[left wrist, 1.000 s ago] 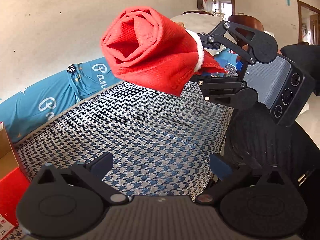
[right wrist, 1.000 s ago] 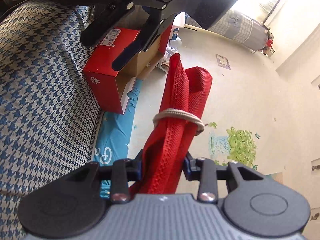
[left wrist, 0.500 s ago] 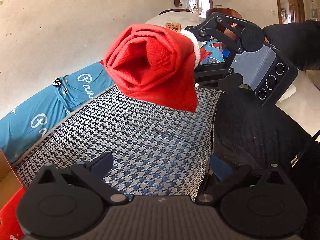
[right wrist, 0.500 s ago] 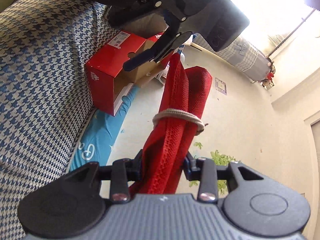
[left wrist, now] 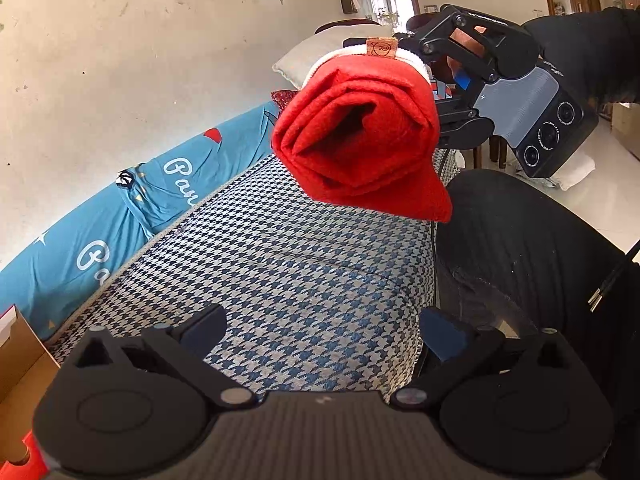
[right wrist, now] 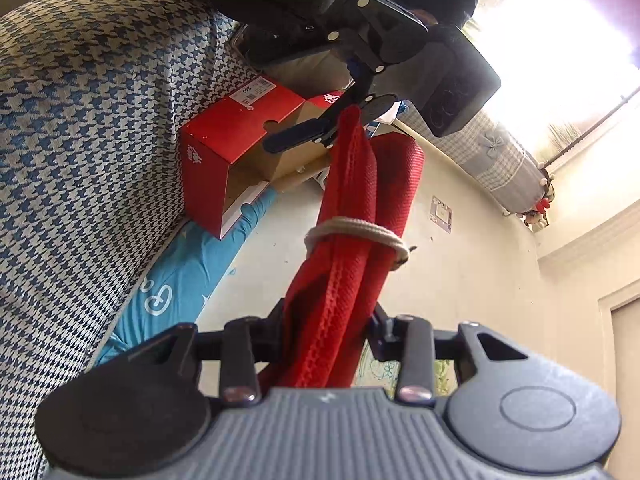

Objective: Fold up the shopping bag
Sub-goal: 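Raise the bound red bag high and turn it with the right tool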

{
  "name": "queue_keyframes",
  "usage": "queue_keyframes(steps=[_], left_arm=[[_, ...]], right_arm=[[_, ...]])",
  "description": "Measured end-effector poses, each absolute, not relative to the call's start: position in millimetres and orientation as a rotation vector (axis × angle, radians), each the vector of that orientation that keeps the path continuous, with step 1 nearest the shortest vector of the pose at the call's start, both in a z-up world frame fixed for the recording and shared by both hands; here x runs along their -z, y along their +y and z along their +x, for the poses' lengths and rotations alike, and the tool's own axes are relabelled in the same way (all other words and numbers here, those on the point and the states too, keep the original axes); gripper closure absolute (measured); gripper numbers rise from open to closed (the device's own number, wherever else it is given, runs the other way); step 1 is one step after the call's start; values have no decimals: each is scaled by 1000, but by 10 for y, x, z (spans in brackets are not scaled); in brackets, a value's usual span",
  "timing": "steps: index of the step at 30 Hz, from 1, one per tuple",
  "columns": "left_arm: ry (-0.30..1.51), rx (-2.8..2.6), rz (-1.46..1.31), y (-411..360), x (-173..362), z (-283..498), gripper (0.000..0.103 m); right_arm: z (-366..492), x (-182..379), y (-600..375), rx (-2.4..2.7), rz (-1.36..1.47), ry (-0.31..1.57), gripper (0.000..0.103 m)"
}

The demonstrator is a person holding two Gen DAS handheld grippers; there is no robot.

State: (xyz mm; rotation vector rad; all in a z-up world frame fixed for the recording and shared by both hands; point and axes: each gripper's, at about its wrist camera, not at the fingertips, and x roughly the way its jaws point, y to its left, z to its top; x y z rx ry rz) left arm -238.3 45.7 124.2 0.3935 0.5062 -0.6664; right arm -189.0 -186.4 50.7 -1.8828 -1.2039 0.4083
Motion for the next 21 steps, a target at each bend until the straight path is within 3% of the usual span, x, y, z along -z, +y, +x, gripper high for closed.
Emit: queue_keyframes(steps=[21], left_arm=[[501, 693, 464, 237, -1280, -2493, 0]], right_arm=[[-1929, -455, -1854, -379, -1898, -1193, 67]])
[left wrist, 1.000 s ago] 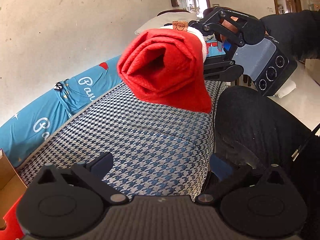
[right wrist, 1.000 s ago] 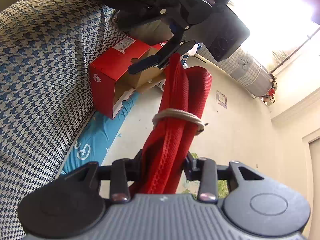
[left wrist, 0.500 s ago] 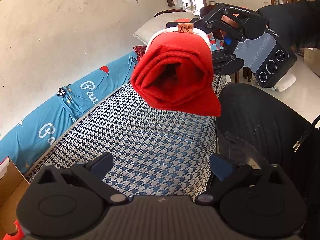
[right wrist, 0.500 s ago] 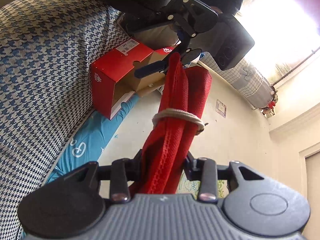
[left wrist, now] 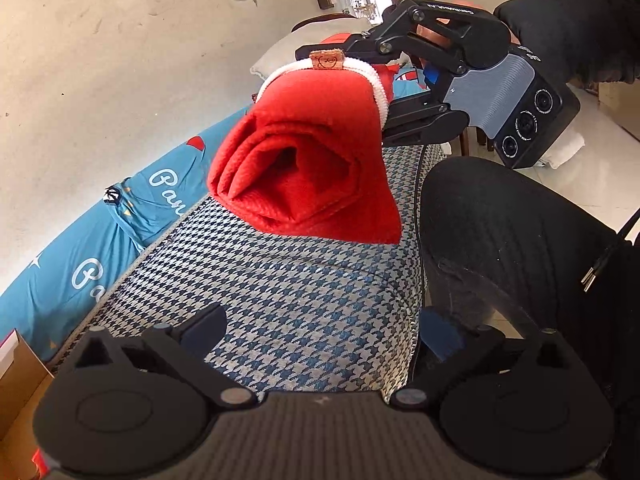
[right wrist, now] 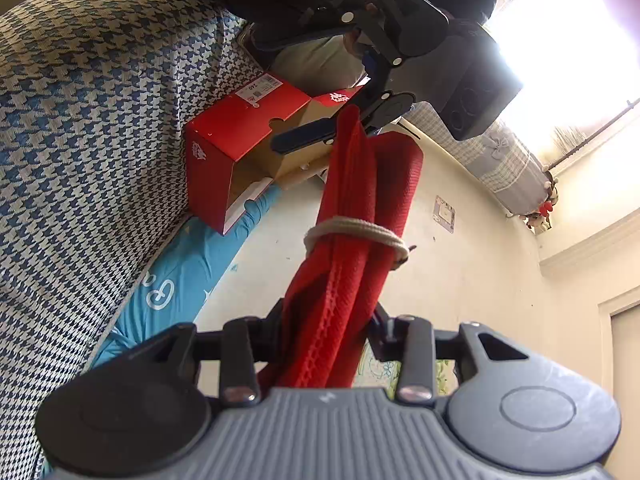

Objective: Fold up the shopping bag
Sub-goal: 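Raise the bound red bag high and turn it with the right tool, then hold the bound red bag aloft in the right tool and swing it around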

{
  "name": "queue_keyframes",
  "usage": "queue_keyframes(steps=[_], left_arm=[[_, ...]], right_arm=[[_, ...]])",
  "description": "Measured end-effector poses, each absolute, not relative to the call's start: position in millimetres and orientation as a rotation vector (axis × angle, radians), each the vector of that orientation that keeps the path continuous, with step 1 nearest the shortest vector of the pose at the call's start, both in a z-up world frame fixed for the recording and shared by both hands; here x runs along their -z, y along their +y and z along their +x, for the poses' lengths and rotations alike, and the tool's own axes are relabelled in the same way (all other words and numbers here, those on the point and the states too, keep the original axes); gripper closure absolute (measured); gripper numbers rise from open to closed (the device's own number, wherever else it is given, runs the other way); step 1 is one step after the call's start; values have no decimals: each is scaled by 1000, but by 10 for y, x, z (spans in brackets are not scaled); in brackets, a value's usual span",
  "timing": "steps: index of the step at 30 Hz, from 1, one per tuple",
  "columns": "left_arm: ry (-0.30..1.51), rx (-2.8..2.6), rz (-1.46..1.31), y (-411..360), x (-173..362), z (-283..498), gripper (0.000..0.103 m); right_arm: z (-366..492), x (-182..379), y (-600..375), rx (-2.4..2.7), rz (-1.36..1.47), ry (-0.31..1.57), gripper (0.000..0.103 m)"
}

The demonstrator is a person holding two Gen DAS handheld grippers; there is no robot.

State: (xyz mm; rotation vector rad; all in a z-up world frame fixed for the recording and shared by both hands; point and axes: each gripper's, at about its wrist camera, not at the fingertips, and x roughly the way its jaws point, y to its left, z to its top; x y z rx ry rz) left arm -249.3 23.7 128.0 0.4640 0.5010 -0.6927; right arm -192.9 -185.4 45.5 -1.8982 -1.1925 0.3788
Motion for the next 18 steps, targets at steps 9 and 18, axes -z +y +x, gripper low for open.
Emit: queue_keyframes(steps=[9, 18], left_arm=[[491, 678, 450, 208, -1299, -2465, 0], [493, 666, 439, 229, -1303, -2433, 0]], right_arm=[[-1942, -439, -1804, -375, -1865, -1173, 67], [-1938, -426, -1718, -373, -1827, -1156, 67]])
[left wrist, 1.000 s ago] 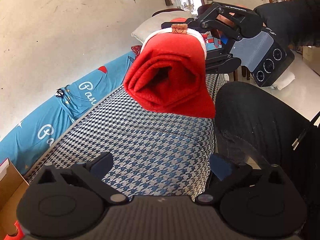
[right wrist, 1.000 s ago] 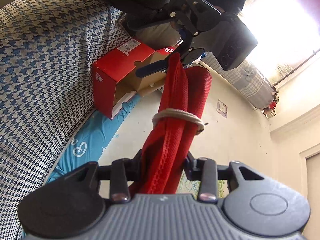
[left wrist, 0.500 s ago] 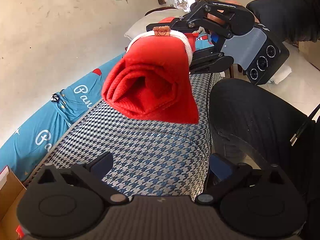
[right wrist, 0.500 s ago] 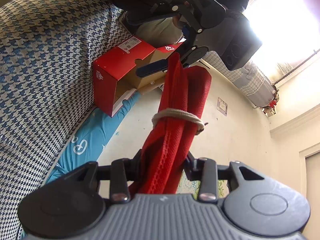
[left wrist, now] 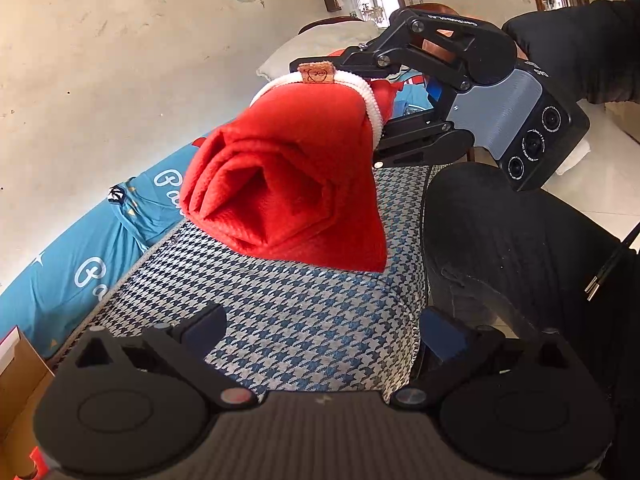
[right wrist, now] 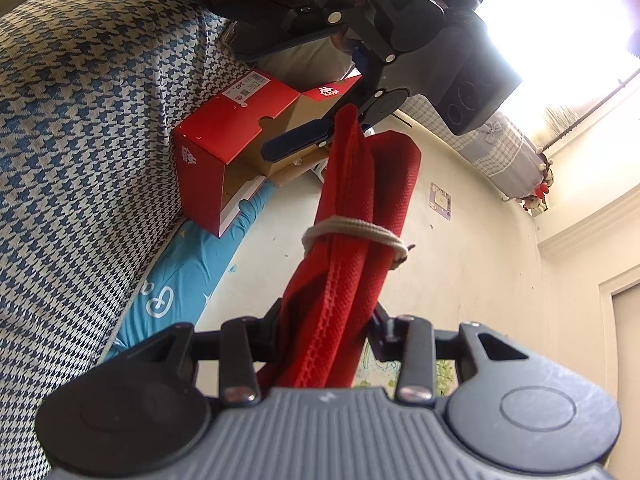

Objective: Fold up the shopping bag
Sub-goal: 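Hold the bound red bag aloft in the right tool and swing it around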

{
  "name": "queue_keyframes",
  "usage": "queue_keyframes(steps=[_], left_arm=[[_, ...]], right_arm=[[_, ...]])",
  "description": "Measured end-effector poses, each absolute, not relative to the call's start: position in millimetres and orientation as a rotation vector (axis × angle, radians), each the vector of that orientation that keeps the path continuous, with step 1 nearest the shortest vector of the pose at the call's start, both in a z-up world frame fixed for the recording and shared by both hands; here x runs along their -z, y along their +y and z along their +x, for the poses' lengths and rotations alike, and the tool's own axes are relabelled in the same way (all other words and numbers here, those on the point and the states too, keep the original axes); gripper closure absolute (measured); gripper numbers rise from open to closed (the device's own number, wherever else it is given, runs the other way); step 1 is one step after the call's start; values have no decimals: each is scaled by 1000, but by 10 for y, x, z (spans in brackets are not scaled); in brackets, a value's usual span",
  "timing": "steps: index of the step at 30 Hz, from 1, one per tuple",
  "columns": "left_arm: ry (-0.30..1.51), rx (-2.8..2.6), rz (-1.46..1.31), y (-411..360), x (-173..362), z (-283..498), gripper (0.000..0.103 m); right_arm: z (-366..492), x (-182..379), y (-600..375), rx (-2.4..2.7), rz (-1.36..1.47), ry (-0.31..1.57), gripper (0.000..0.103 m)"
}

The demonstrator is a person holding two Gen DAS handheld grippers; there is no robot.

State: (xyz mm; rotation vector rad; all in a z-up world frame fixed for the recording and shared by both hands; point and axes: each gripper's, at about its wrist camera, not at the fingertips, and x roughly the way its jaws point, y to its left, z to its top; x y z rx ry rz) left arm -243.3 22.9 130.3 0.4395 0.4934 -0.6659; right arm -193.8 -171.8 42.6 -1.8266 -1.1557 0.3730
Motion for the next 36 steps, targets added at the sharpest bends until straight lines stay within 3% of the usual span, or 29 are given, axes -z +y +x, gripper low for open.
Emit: queue_keyframes(steps=[19, 36], left_arm=[[431, 503, 213, 391, -1326, -2374, 0], [512, 459, 138, 336, -1065, -2266, 0]], right_arm=[[-2019, -418, -1417, -335, -1623, -1038, 66], [-2186, -623, -1149, -389, -1363, -846, 65]])
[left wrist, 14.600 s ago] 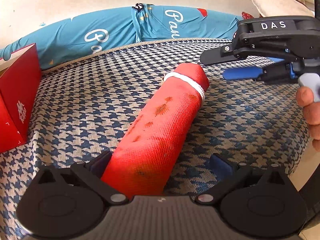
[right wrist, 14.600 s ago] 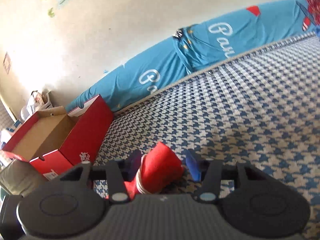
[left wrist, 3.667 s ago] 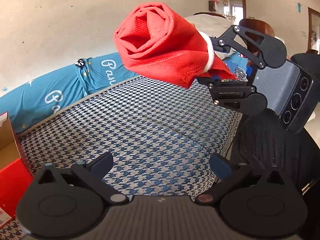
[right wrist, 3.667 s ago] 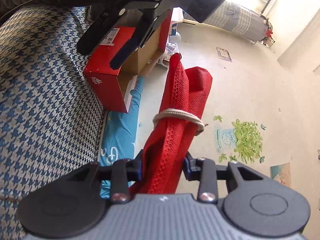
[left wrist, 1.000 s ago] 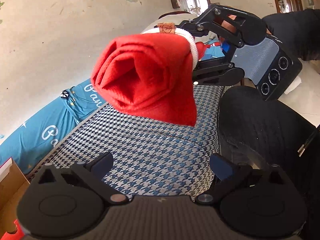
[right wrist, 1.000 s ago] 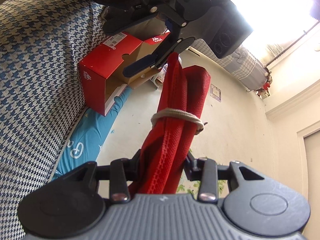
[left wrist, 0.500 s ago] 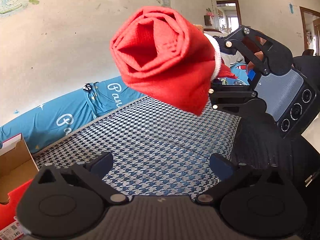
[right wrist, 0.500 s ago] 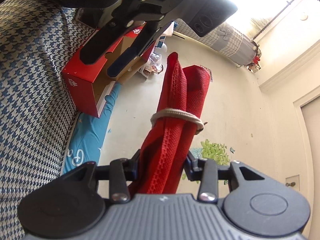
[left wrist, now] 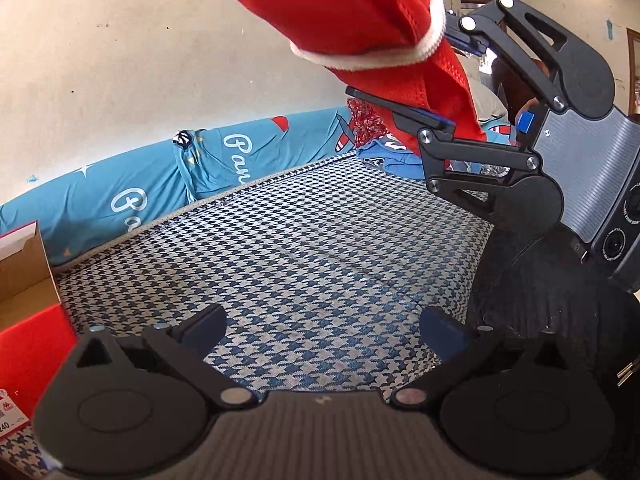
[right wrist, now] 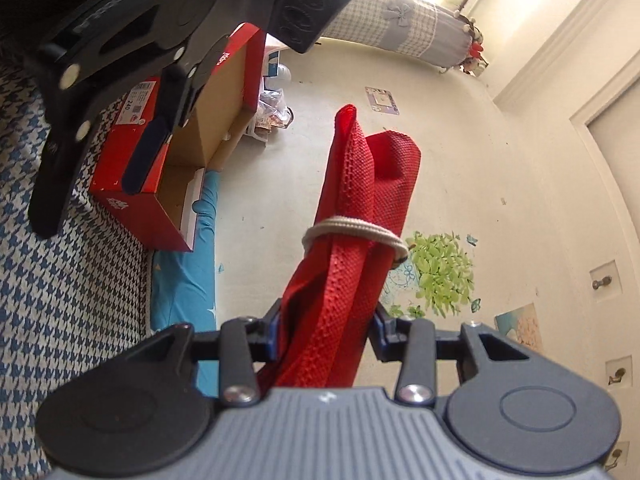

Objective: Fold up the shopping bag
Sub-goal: 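Hold the bound red bag aloft in the right tool and swing it around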

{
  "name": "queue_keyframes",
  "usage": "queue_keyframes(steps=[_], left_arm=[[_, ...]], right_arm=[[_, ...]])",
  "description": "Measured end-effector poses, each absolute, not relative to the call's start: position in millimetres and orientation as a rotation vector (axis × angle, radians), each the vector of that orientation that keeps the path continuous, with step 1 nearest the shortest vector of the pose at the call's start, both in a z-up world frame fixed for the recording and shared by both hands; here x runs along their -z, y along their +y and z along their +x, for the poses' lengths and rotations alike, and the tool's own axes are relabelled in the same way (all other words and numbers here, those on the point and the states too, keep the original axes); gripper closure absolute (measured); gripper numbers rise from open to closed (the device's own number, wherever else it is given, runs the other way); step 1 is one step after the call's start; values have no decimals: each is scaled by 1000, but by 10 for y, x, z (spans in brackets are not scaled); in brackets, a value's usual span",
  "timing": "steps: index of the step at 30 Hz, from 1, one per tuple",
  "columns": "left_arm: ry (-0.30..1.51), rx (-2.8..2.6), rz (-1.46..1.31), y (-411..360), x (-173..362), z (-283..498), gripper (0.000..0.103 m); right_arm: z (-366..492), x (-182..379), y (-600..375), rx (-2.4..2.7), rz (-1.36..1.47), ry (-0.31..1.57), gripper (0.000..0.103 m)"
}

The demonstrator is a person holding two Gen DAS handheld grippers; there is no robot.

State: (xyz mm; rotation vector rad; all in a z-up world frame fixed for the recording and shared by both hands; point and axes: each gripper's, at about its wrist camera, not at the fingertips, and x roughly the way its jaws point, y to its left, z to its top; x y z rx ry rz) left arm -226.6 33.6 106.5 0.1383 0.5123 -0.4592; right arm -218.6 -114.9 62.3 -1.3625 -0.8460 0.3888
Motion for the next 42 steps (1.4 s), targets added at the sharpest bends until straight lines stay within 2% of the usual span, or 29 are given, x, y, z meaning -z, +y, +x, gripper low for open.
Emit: queue_keyframes(steps=[26, 42], left_arm=[[547, 340, 14, 155, -929, -2258, 0], [597, 356, 30, 58, -891, -2263, 0]], right_arm=[[-2445, -1203, -1064, -480, -871, -509, 66], [-2285, -1456, -1306, -495, -510, -346, 65]])
